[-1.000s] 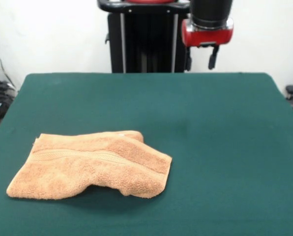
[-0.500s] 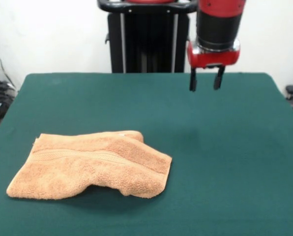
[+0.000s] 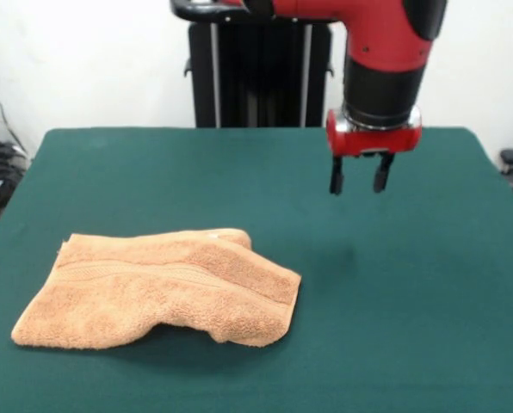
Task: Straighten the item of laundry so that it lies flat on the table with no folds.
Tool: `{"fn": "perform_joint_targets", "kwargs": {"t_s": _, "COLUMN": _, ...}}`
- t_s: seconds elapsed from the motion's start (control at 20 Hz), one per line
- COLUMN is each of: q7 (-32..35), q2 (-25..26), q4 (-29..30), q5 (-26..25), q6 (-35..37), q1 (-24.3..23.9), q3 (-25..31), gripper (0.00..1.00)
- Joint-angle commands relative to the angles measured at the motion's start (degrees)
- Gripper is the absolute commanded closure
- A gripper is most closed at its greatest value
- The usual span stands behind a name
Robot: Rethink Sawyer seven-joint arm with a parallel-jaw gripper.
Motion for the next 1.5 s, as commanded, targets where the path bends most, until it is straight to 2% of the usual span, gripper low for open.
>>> {"fn": "perform_joint_targets", "kwargs": {"t_s": 0.05, "q7": 20.4, "q2": 5.4, "q4": -10.7, "q5": 4.8, "q6": 9.4, "q1": 4.8, "q3": -3.0, "gripper": 0.0}}
{"fn": "perform_joint_targets", "kwargs": {"t_s": 0.4, "q7": 24.0, "q2": 7.2, "q4": -12.4, "q5": 7.5, "q6": 10.1, "q1": 7.7, "q3": -6.5, "gripper": 0.0}}
{"fn": "perform_joint_targets", "kwargs": {"t_s": 0.6, "q7": 20.0, "q2": 8.6, "q4": -15.1, "q5": 7.0, "q6": 11.8, "q1": 6.5, "q3": -4.8, "gripper": 0.0}}
{"fn": "perform_joint_targets", "kwargs": {"t_s": 0.9, "q7": 8.9, "q2": 12.3, "q4": -21.6, "q5": 4.5, "q6": 15.6, "q1": 2.1, "q3": 0.9, "gripper": 0.0}}
{"fn": "perform_joint_targets", "kwargs": {"t_s": 1.5, "q7": 6.5, "q2": 14.2, "q4": -22.8, "q5": 3.0, "q6": 14.6, "q1": 0.0, "q3": 3.2, "gripper": 0.0}}
